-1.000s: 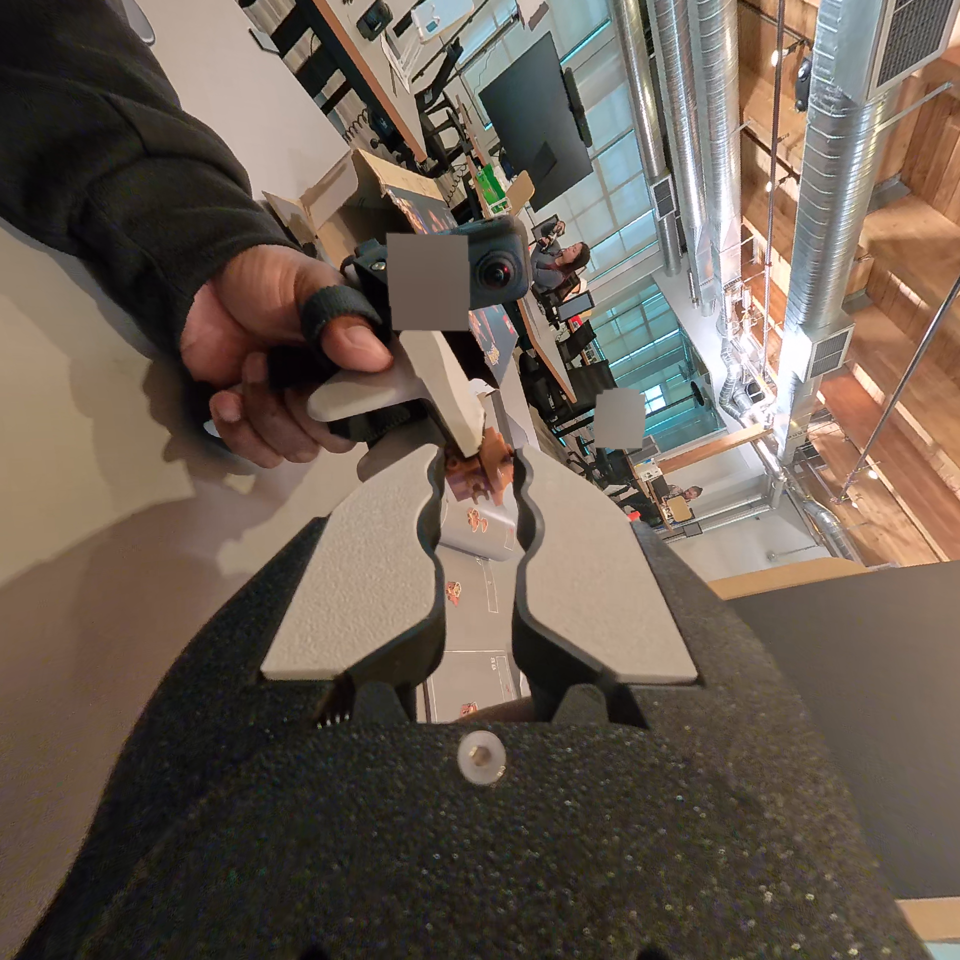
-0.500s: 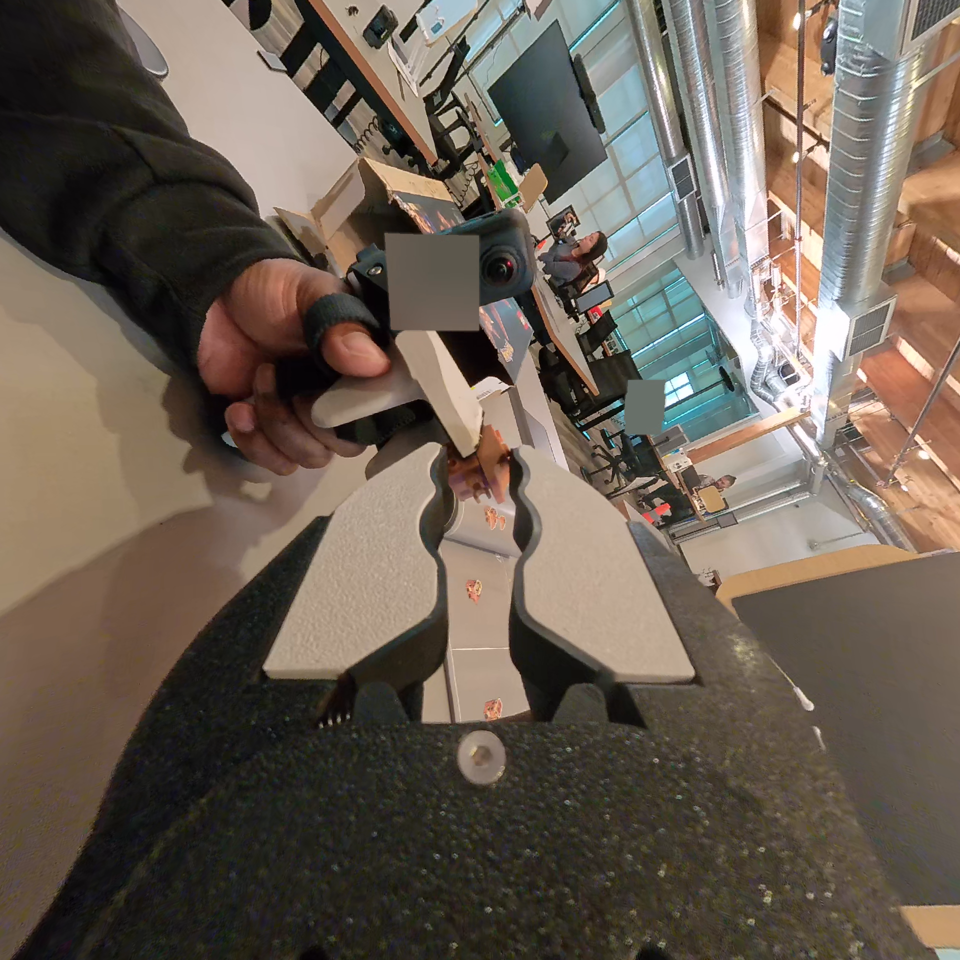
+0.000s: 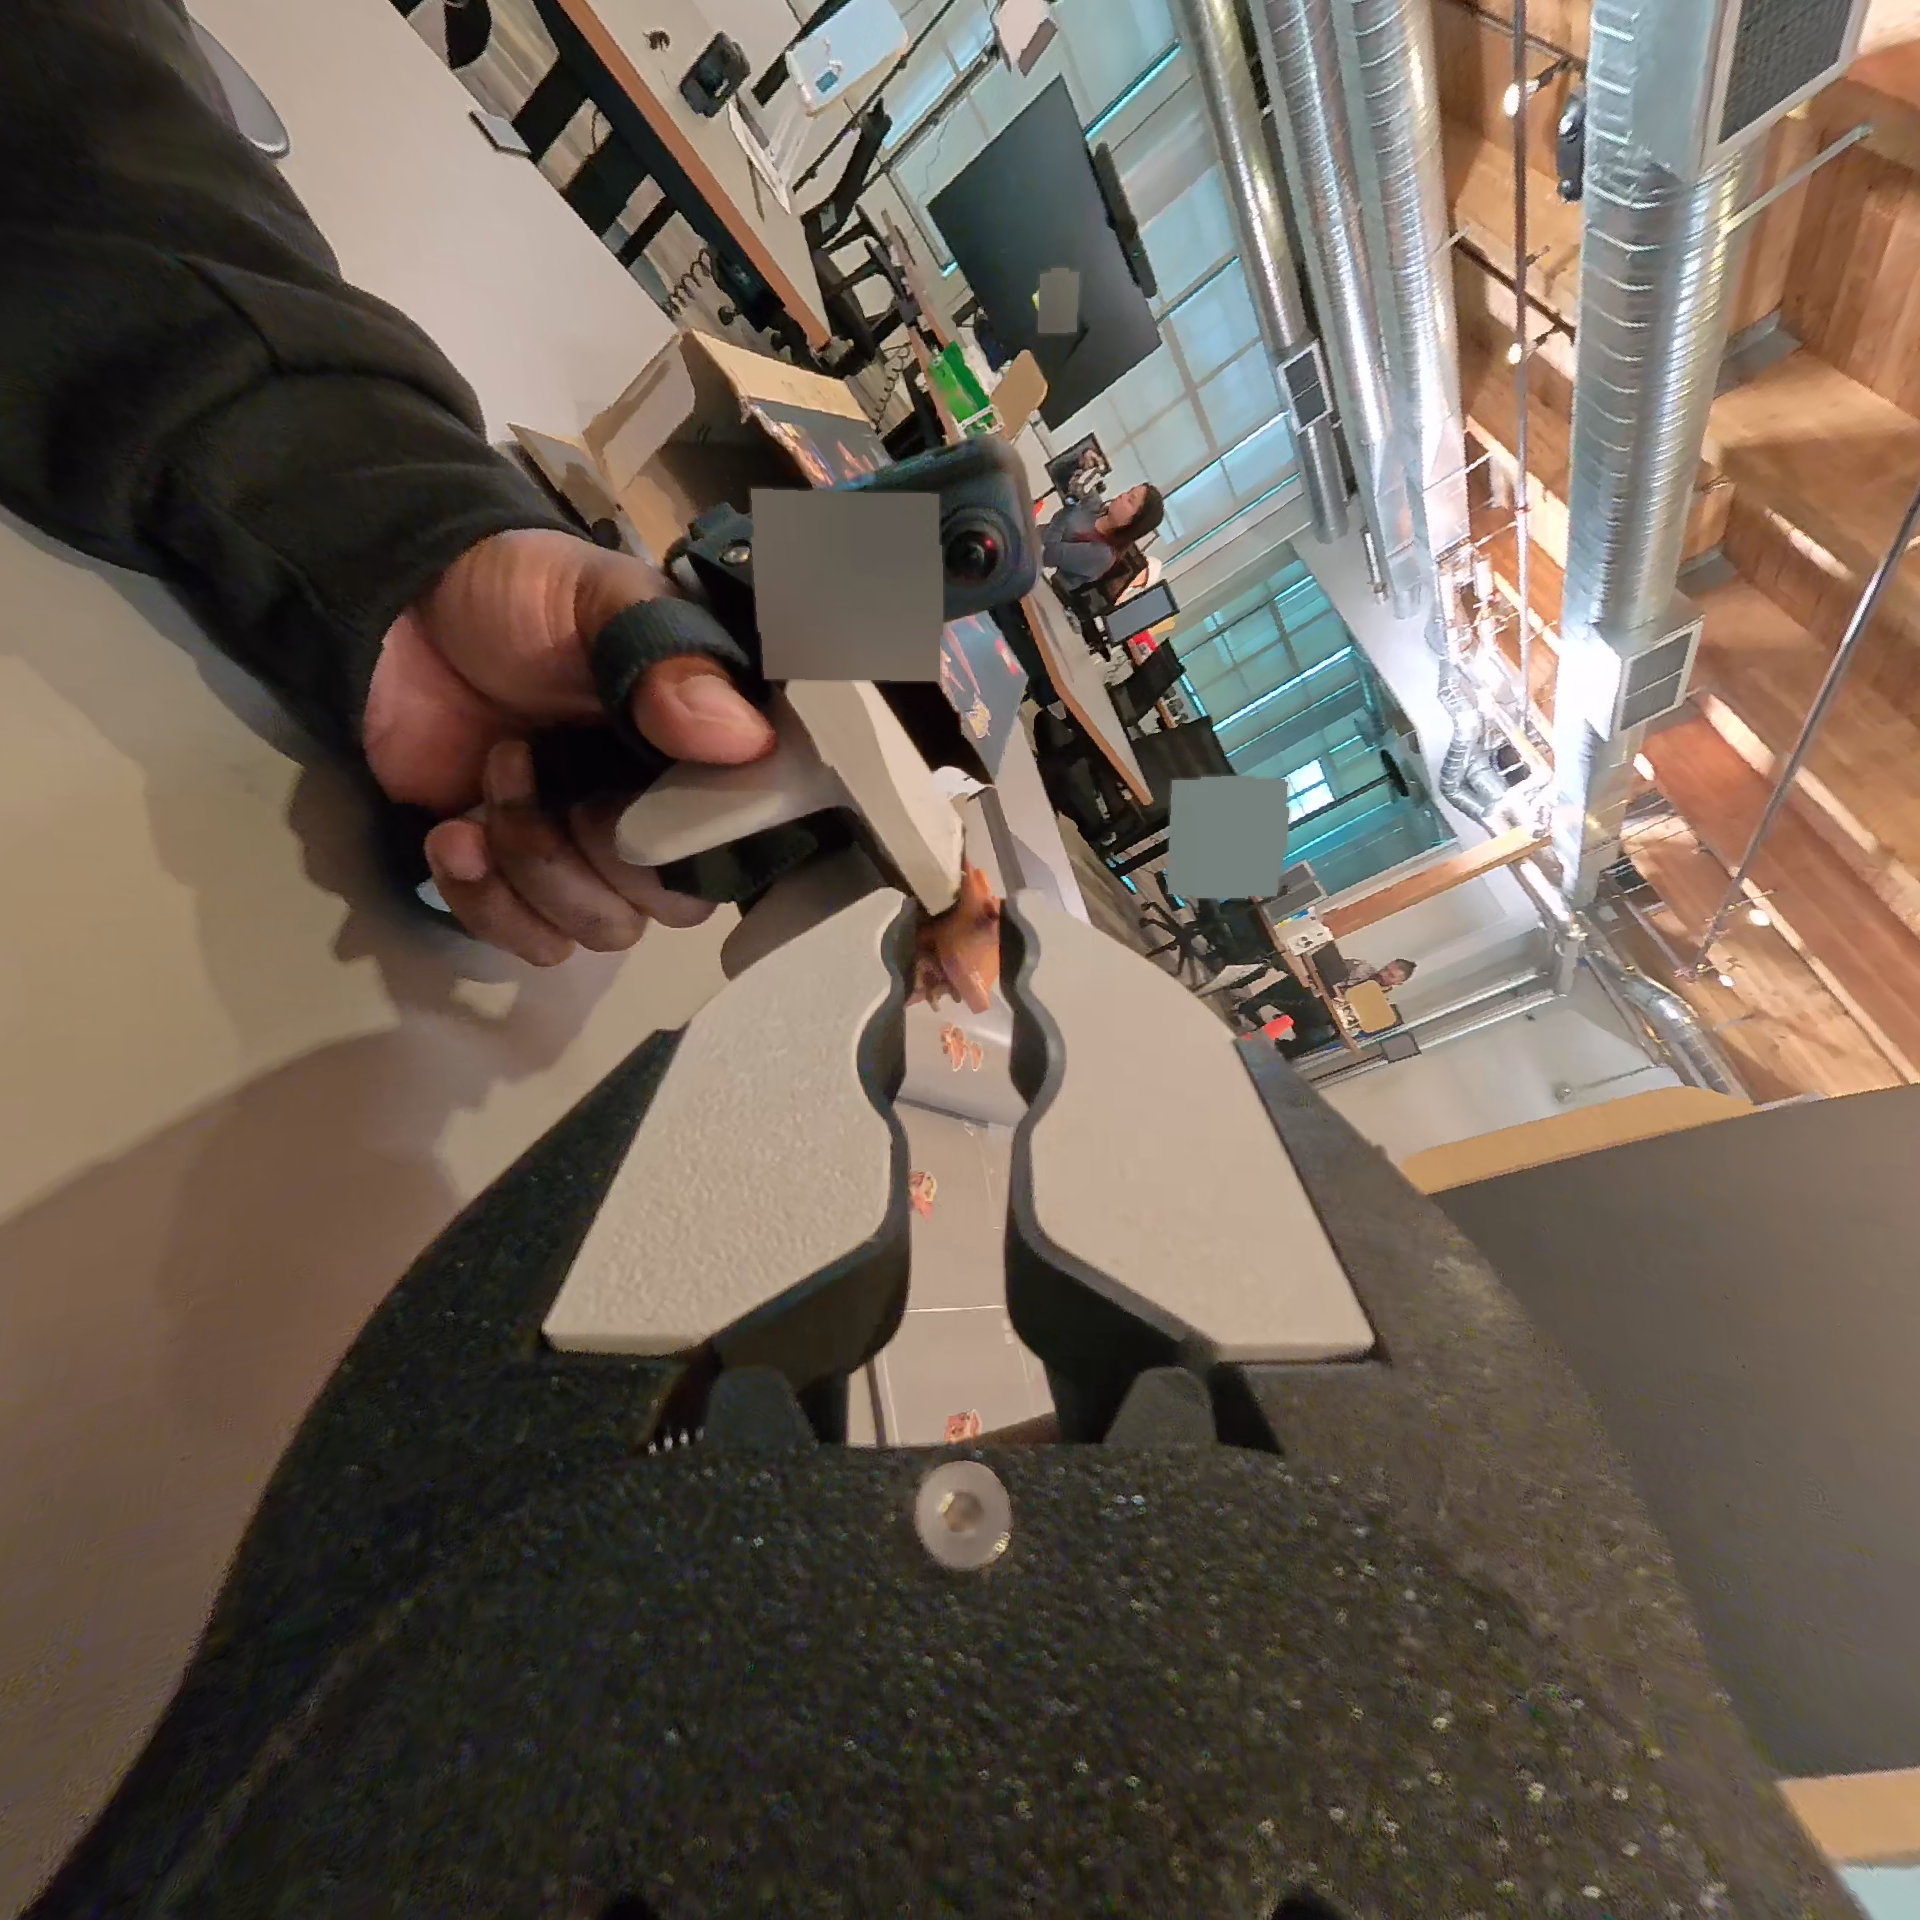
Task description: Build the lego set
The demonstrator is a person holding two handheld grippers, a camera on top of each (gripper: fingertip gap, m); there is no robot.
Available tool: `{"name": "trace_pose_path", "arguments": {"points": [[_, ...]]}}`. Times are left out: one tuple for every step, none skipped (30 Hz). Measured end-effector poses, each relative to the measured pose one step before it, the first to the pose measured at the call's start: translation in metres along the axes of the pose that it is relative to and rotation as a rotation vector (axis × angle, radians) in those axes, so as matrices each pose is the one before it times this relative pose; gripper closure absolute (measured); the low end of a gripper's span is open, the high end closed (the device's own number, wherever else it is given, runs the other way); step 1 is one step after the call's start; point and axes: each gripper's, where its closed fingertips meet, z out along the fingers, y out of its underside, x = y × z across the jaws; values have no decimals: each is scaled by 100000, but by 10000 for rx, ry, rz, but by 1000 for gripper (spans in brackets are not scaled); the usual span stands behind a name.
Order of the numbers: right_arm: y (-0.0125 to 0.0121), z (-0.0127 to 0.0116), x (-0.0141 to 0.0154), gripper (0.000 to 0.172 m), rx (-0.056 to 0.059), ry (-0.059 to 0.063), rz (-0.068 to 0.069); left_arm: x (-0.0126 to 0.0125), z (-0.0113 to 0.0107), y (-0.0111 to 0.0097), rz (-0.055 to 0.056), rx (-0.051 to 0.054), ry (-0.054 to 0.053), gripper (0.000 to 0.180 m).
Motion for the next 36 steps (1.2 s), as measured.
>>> {"name": "trace_pose_path", "arguments": {"points": [[-12,11,17,156,26,53,-62,-47,-20,-49,-36,25,-7,164],[34,0,-84,150,0,-40,-43,-43,-75,-143,-23,95,-5,164],[163,-6,-105,146,-54,-44,-93,-29,-138,-254,-60,145,16,164],[227,-25,-100,144,-54,-28,-182,-149,-183,-280,-108,163,-41,164],[255,-35,-21,142,-52,30,-178,-158,-172,-244,-145,142,-33,164],[224,-7,16,139,-37,48,-159,-120,-129,-182,-152,107,1,164],[168,35,80,137,-15,102,-186,-38,-54,-78,-162,46,41,164],[126,83,82,135,-20,119,-239,8,23,59,-227,-34,82,164],[115,138,59,132,-44,98,-251,82,66,121,-282,-52,139,164],[101,158,-7,130,-53,60,-213,133,92,100,-281,-23,168,164],[31,144,-48,129,-17,17,-175,95,96,124,-237,-31,131,164],[-32,118,-75,128,33,-11,-132,45,101,170,-142,-74,64,164],[-65,82,-31,129,49,4,-99,40,90,167,-33,-95,30,164],[-29,79,-14,131,32,-2,-78,48,92,180,-6,-115,28,164],[-2,71,7,132,13,8,-72,17,94,203,-55,-125,16,164],[-6,63,43,134,11,39,-71,-50,124,254,-111,-154,-7,164],[-24,31,-28,138,28,-16,-57,-63,111,231,-92,-134,-18,164],[-15,28,-238,143,21,-150,-55,-5,101,133,-27,-80,-13,164],[24,21,-165,145,-6,-79,-67,-45,26,44,-7,-26,-42,164],[80,7,-105,145,-28,-73,-18,-80,-23,41,-48,-29,-47,164],[62,-32,-74,145,-1,-136,114,-89,8,93,-25,-65,-64,164],[-23,-69,-23,146,57,-114,126,22,52,68,44,-41,-11,164],[2,-66,-59,146,28,-80,23,36,59,61,54,-44,-8,164],[75,-35,-64,146,-16,-91,13,-77,18,87,9,-49,-57,164],[43,-43,-49,146,13,-74,68,-43,34,55,-4,-38,-27,164],[49,-34,-54,146,16,-69,76,-38,33,65,16,-40,-37,164],[51,-43,-54,146,5,-62,51,-51,42,64,5,-46,-36,164],[68,-40,-81,146,-14,-74,52,-73,23,91,12,-64,-58,164],[52,-25,-74,146,-16,-50,29,-61,21,91,16,-71,-51,165],[26,-37,-60,146,-14,-16,-11,-23,19,73,38,-62,-35,164],[28,-33,-25,146,-14,1,-8,-19,24,44,30,-27,-22,164],[34,-28,-27,146,-17,-21,3,-27,19,37,-7,-25,-14,164],[18,-34,-19,146,8,-17,6,-18,30,35,-7,-23,-4,164],[29,-13,24,146,3,40,26,-26,26,-5,13,3,-17,164],[64,50,102,146,-30,144,58,-69,-7,-105,25,72,-50,164],[69,87,109,146,-49,215,20,-114,-48,-141,42,92,-72,164]]}}
